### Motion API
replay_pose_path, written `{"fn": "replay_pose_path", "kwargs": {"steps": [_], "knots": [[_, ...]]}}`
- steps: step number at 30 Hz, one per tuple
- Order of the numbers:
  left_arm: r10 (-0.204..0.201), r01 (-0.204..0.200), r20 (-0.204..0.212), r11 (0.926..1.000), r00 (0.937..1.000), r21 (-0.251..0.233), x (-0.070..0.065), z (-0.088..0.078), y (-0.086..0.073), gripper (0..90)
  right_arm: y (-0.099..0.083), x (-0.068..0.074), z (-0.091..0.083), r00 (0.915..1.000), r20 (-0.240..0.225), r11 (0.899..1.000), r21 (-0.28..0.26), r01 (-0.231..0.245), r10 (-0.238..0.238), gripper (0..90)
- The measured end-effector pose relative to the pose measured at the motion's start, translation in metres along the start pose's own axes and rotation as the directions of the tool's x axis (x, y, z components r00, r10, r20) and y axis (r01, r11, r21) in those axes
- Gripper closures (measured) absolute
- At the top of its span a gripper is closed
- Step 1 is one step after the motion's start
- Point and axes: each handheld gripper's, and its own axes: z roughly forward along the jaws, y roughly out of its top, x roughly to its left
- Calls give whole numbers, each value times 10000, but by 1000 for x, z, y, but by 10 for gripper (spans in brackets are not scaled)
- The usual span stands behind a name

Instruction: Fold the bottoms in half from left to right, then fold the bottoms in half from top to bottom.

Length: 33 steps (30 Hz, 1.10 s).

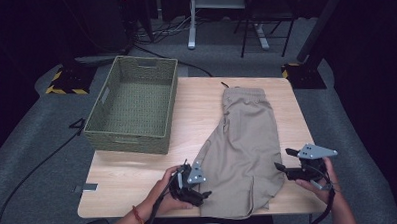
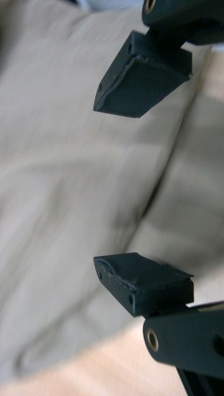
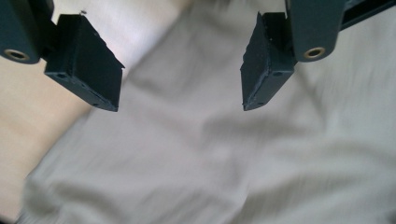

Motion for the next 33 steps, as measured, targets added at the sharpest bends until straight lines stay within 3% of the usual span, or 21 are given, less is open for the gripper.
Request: {"fn": "replay_pose_path", "kwargs": {"steps": [4,6,8,13,15,17,21,27,31,33], "knots": [[-143,145,-558,9999,9983,34,27,8,8,257,17,-7,26,9998,51,9998,143,167,-167,302],[-350,356,-406,9993,9986,141,39,17,10,326,22,-11,45,9998,-136,9991,398,123,-117,307],[-838,840,-104,9962,9964,221,48,26,11,343,25,-14,64,9995,-298,9971,746,163,-141,318],[-630,621,132,9964,9979,585,50,42,13,379,23,-14,89,9985,-552,9928,1193,128,-62,340],[-671,658,180,9957,9976,656,47,44,13,380,19,-11,92,9974,-713,9915,1284,188,-97,340],[-464,455,127,9969,9988,638,43,45,13,369,15,-7,91,9969,-761,9905,1341,291,-190,337],[-281,267,220,9979,9994,586,28,42,8,379,8,-2,84,9952,-972,9924,1226,55,65,346],[159,-212,525,9946,9985,1016,12,30,4,357,0,16,71,9888,-1487,9917,1251,294,-106,366],[-53,53,-13,9996,10000,261,22,20,19,266,3,23,66,9859,-1605,9883,1353,703,-481,390],[-324,319,-254,9993,9992,-192,30,19,32,219,9,17,64,9894,-1426,9939,1024,419,-270,393]]}}
